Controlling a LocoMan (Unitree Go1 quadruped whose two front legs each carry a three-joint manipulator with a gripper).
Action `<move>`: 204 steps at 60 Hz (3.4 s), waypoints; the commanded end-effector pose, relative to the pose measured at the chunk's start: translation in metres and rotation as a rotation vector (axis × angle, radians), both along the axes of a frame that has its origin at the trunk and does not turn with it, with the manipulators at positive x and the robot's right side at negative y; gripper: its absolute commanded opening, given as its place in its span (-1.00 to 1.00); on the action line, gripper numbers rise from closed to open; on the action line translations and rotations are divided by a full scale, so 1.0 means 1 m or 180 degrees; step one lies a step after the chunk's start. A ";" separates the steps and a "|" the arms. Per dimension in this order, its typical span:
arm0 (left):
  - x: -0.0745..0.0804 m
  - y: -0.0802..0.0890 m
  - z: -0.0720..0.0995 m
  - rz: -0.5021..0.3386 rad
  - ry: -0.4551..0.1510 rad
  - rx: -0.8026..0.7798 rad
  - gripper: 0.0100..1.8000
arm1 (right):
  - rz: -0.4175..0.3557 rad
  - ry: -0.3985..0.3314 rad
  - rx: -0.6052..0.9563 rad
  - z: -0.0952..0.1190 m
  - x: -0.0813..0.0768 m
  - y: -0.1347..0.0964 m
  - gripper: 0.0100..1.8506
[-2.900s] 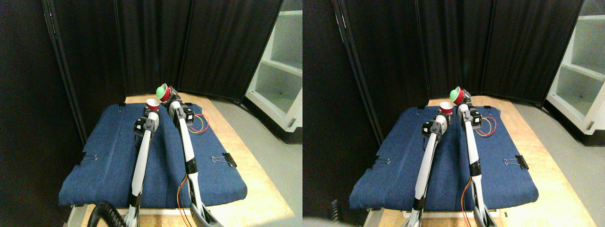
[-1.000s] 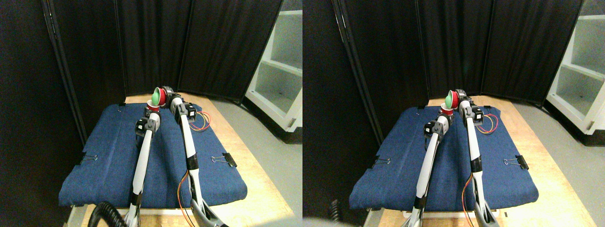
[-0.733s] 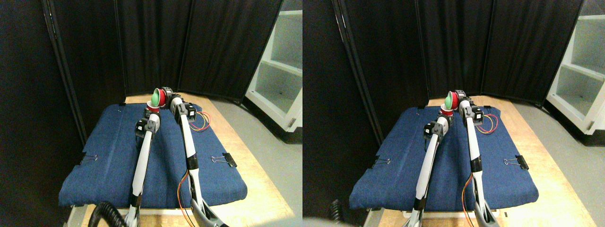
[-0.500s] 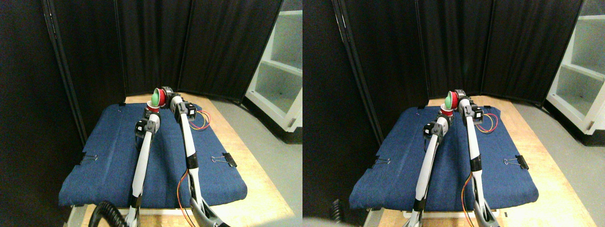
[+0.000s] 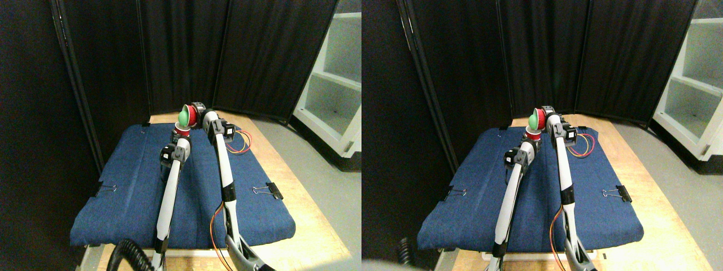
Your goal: Pour (bimanual)
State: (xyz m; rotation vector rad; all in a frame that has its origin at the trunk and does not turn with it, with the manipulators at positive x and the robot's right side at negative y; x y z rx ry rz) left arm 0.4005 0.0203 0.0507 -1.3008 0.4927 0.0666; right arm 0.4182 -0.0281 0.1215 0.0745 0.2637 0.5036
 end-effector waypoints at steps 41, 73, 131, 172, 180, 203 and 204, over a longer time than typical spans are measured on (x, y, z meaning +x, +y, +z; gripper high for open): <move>-0.005 0.014 0.005 -0.0031 -0.0156 0.0053 -0.64 | -0.0116 -0.0239 -0.0018 0.003 0.004 -0.012 -0.59; 0.007 0.015 0.001 -0.0019 -0.0171 0.0041 -0.64 | -0.0930 -0.0003 0.1304 -0.017 0.006 -0.037 -0.52; 0.016 0.040 -0.036 0.0227 -0.0122 -0.0058 -0.64 | -0.2138 0.0247 0.3382 -0.095 -0.003 -0.090 -0.52; 0.003 0.067 -0.081 0.0479 -0.0063 0.0038 -0.64 | -0.2363 0.0393 0.3435 -0.126 0.005 -0.088 -0.53; 0.003 0.069 -0.087 0.0508 -0.0053 0.0062 -0.64 | -0.2367 0.0433 0.3519 -0.129 0.006 -0.089 -0.52; 0.007 0.072 -0.102 0.0726 -0.0037 0.0028 -0.64 | -0.2460 0.0489 0.3517 -0.140 0.003 -0.100 -0.51; 0.008 0.073 -0.104 0.0739 -0.0041 0.0046 -0.64 | -0.2482 0.0489 0.3496 -0.140 0.002 -0.101 -0.51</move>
